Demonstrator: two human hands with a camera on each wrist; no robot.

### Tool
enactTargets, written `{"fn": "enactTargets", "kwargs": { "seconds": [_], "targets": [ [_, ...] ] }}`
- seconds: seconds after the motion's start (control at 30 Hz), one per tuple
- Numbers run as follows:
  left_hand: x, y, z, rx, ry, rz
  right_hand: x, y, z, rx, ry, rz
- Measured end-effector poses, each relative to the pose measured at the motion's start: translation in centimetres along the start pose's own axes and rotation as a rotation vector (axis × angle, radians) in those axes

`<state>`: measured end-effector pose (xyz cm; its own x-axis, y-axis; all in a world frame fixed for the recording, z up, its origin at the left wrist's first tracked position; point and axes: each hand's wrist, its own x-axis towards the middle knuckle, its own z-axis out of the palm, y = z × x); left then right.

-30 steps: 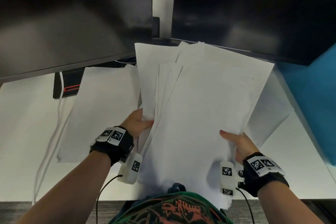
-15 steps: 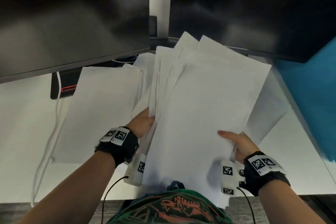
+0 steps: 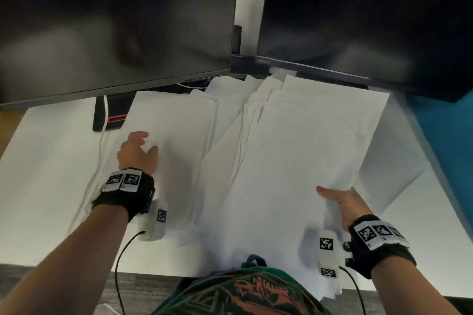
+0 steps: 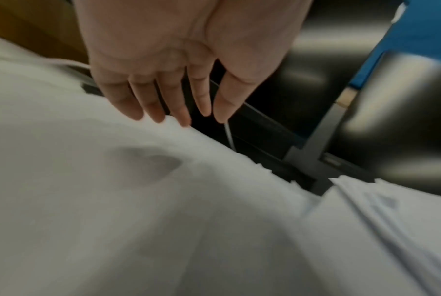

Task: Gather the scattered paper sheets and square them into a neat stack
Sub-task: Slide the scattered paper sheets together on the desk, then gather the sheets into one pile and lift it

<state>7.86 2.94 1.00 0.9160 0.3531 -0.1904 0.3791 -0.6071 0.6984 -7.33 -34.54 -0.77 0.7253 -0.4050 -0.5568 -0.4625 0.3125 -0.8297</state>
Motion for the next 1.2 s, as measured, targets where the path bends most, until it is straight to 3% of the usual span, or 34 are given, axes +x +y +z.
{"fn": "enactTargets", "kwargs": {
  "seconds": [0.13, 0.27, 0.37, 0.47, 0.73, 0.93, 1.1, 1.2],
  "targets": [
    [1.4, -2.1, -1.4, 0.281, 0.034, -0.16, 0.1, 0.1, 0.3, -0.011, 0.003, 0.011],
    [1.8, -3.0, -1.2, 0.383, -0.01, -0.186, 0.1, -0.1, 0.5, -0.022, 0.006, 0.018],
    [2.1, -3.0, -1.1, 0.363, 0.012, -0.226, 0.0, -0.2, 0.7, -0.042, -0.005, 0.031],
    [2.2, -2.6, -1.2, 0.212, -0.056, -0.249, 0.0, -0.3, 1.0, -0.063, 0.0, 0.053],
    [0.3, -0.4, 0.0, 0.105, -0.253, -0.131, -0.1, -0.3, 1.6, -0.088, -0.009, 0.101],
    [-0.7, 0.8, -0.1, 0.121, -0.242, 0.017, -0.1, -0.2, 1.6, -0.071, -0.009, 0.096],
    [-1.5, 0.7, 0.3, 0.102, -0.435, -0.057, -0.2, -0.2, 1.7, -0.061, -0.012, 0.1],
    [-1.7, 1.1, 0.0, 0.115, -0.47, -0.038, -0.3, -0.4, 1.7, -0.064, -0.014, 0.104]
  ]
}}
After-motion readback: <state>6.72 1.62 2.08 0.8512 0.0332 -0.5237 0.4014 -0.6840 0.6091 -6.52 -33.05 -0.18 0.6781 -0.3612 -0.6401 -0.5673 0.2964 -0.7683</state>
